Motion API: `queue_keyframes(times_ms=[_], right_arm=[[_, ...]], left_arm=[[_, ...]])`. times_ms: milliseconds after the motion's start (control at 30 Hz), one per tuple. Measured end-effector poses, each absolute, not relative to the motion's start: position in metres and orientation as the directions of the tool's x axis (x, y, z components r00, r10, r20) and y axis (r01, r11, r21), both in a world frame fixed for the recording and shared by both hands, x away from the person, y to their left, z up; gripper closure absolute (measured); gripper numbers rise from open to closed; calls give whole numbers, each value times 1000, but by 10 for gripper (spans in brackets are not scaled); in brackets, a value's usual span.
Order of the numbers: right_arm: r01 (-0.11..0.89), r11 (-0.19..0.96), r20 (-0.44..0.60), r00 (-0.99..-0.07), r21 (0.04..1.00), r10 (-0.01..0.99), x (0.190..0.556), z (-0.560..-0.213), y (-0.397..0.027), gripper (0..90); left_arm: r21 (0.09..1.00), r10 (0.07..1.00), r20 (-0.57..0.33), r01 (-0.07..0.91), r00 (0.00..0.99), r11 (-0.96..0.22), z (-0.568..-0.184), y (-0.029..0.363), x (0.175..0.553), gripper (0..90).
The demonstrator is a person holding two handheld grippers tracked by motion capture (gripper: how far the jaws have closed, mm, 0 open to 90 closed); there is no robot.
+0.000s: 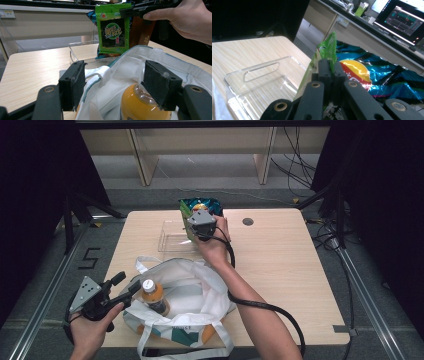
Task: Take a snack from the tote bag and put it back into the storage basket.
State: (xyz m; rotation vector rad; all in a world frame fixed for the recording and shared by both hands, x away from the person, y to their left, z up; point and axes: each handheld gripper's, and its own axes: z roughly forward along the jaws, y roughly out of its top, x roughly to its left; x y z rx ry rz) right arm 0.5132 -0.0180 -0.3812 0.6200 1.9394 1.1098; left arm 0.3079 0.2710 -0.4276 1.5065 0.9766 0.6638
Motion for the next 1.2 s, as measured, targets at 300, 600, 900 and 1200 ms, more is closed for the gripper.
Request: queue_keyframes(times_ms=[300,600,900,1200], right_arm=[[14,511,-420,-550,859,722,514,-385,-14,899],[23,528,-433,-542,849,720,513,-385,-12,898],[59,550,-436,-543,833,718,513,-383,-8,897],[58,565,-450,-541,823,711,512,-383,-9,895]], left_arm=[[978,862,-117,206,492,15,-428,271,308,334],[978,861,-119,206,495,16,-428,271,308,334],[978,861,-120,206,495,17,-428,271,308,334],[978,860,-118,206,497,15,-428,271,308,334]])
